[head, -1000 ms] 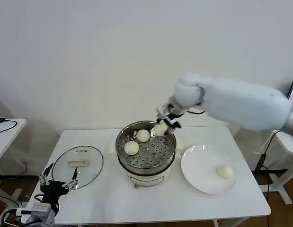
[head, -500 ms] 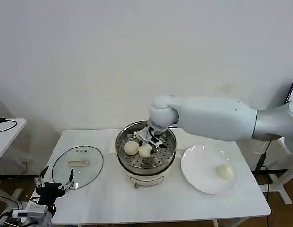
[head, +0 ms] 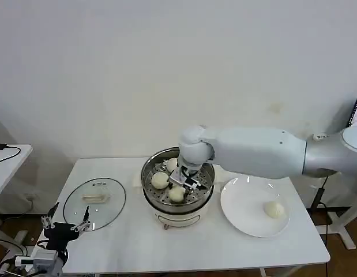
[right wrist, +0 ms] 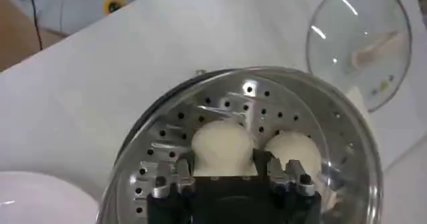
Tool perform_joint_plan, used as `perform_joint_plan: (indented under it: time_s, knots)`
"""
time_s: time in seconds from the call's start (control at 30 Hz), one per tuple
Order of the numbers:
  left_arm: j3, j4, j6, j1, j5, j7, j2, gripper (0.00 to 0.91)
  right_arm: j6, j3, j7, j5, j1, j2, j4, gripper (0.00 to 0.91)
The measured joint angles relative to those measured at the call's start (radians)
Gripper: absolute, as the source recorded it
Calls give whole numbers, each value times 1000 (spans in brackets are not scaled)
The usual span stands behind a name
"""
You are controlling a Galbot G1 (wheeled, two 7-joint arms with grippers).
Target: Take steamed baozi put them in steamer then cover it.
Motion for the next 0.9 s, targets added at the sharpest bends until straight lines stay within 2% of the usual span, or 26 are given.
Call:
perform_joint_plan:
  time_s: [0.47,0.5,0.53,0.9]
  knots:
    - [2,3,-2,-2,1,0,0,907,16,-3,-5,-15,-19,-13,0,595]
    - [3,3,-2,-2,2,0,0,907,16,-3,-5,-16,-19,-13,0,665]
    - [3,3,-2,-3,2,0,0,907,18,-3,-3,-16,-20,-14,0,907]
    - [6,6,-1,-9,2,0,4,907,27,4,6,-3,-4,-18,1,907]
